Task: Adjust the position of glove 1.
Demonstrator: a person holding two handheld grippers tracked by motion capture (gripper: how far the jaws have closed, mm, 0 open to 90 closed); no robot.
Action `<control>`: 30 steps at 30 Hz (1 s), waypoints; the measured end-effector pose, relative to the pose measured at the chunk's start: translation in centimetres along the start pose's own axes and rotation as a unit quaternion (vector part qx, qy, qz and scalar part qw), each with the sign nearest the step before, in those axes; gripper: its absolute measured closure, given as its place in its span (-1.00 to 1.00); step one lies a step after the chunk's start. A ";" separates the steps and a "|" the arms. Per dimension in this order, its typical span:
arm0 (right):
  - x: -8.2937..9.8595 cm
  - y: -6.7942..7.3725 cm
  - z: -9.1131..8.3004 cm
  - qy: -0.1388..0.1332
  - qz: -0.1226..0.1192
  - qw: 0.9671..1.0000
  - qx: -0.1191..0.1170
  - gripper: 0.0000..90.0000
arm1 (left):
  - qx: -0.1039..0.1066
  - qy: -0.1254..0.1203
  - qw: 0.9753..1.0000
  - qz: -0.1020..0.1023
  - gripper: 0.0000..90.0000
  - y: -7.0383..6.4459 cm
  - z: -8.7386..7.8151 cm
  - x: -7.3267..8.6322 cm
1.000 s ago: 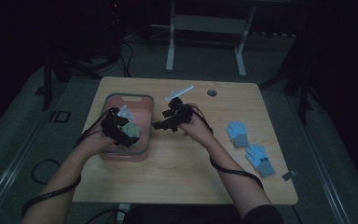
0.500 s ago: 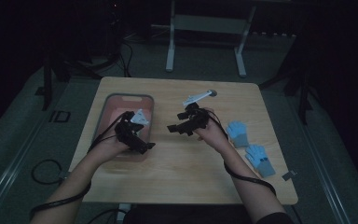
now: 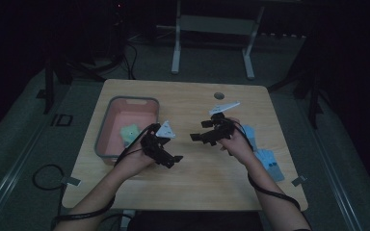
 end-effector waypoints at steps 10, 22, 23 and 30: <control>2.8 -2.2 -1.8 0.007 0.019 1.000 0.016 -0.73 | 0.017 -0.009 1.000 0.008 -0.95 -2.5 2.2 0.2; 6.4 -3.6 -2.3 0.019 0.007 0.999 0.036 -0.74 | 0.024 -0.003 1.000 0.012 -0.95 -4.7 4.4 2.4; 6.4 -3.6 -2.3 0.019 0.007 0.999 0.036 -0.74 | 0.025 -0.003 1.000 0.012 -0.95 -4.8 4.5 2.6; 8.5 -4.4 -2.9 0.022 0.017 0.999 0.036 -0.66 | 0.036 0.007 0.999 0.021 -0.95 -6.4 5.6 4.3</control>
Point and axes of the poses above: each handheld gripper's, and its own axes: z roughly forward along the jaws, x roughly out of its underside, y roughly to its left, the point moved 9 cm from there along z, roughly forward along the jaws, and after that the axes turned 15 degrees about z, right-handed, at the moved point
